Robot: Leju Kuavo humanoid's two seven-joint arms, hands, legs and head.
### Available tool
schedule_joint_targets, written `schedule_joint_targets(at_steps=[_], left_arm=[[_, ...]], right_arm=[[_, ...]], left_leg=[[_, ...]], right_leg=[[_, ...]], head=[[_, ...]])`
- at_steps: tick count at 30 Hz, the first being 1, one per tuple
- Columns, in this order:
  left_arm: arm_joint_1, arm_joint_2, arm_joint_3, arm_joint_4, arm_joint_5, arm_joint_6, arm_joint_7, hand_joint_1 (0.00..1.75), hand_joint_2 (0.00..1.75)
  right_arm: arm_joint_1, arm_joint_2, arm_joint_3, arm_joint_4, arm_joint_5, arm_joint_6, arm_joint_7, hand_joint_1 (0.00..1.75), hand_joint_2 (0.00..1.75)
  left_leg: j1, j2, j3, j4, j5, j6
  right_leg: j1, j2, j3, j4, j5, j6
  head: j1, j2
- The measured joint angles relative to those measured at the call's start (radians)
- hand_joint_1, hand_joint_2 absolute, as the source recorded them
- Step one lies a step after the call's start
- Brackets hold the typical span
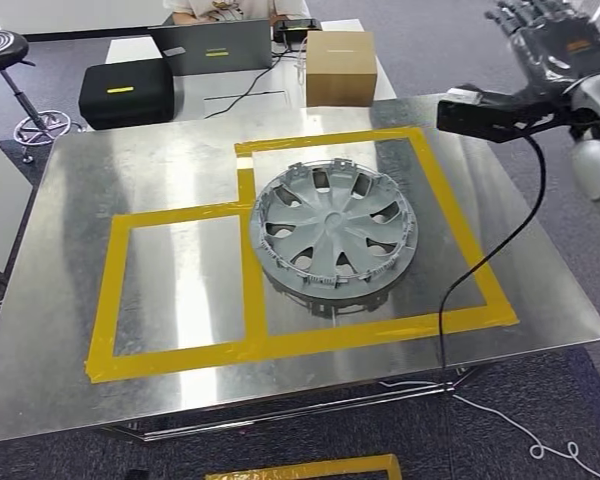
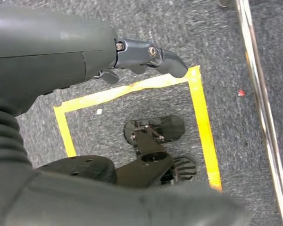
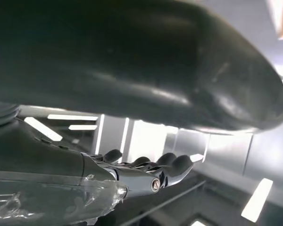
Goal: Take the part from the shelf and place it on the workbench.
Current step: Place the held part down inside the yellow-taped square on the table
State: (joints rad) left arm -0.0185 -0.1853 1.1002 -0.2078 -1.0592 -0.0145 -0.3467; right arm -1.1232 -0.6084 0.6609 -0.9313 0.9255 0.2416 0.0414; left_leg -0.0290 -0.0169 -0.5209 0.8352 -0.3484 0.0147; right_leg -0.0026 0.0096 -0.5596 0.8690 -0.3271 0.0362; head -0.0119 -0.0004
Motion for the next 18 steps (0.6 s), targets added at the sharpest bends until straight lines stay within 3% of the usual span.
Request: schedule_joint_targets(at_steps=[5,7,9,12,14,16,18], left_arm=[[-0.009,-0.005,0.011,0.000,0.000,0.002,-0.003,0.00,0.00],[-0.011,-0.009,0.018,0.000,0.000,0.010,0.001,0.00,0.00],[-0.006,-0.014,0.026,-0.001,0.001,0.021,0.008,0.00,0.00],[0.004,-0.024,0.043,-0.002,0.012,0.033,0.010,0.00,0.00],[0.006,-0.031,0.057,-0.004,0.018,0.037,0.007,0.00,0.00],[0.008,-0.039,0.069,-0.007,0.016,0.040,0.010,0.00,0.00],[0.011,-0.047,0.076,-0.008,0.006,0.045,0.023,0.00,0.00]], right_arm=[[0.016,-0.101,-0.008,-0.129,-0.001,-0.031,0.042,0.00,0.00],[0.069,-0.155,-0.040,-0.191,-0.004,-0.141,0.101,0.00,0.00],[0.197,-0.228,-0.138,-0.291,-0.020,-0.294,0.150,0.00,0.00],[0.502,-0.298,-0.444,-0.486,-0.048,-0.431,0.110,0.00,0.00],[0.713,-0.288,-0.720,-0.617,-0.111,-0.453,0.023,0.00,0.00],[0.876,-0.230,-0.991,-0.737,-0.268,-0.474,-0.094,0.00,0.00],[0.986,-0.118,-1.227,-0.835,-0.483,-0.490,-0.219,0.00,0.00]], left_leg=[[-0.002,0.008,0.005,0.000,-0.004,0.004],[-0.002,0.004,0.006,0.000,-0.002,0.005],[-0.001,-0.004,0.008,0.000,-0.002,0.007],[0.001,-0.013,0.009,0.000,-0.007,0.010],[0.001,-0.016,0.008,0.000,-0.010,0.010],[0.001,-0.019,0.009,0.000,-0.013,0.008],[0.001,-0.019,0.013,0.000,-0.016,0.008]], right_leg=[[-0.002,0.011,0.000,-0.001,0.000,0.002],[-0.001,0.007,0.003,-0.002,-0.001,0.005],[0.000,-0.003,0.009,-0.003,-0.005,0.007],[0.001,-0.013,0.015,-0.004,-0.010,0.008],[0.001,-0.016,0.017,-0.004,-0.013,0.009],[0.001,-0.018,0.018,-0.004,-0.017,0.009],[0.001,-0.017,0.020,-0.004,-0.019,0.008]], head=[[-0.001,0.000],[-0.001,0.000],[0.000,0.000],[0.000,0.000],[0.000,0.000],[0.000,0.000],[0.000,0.000]])
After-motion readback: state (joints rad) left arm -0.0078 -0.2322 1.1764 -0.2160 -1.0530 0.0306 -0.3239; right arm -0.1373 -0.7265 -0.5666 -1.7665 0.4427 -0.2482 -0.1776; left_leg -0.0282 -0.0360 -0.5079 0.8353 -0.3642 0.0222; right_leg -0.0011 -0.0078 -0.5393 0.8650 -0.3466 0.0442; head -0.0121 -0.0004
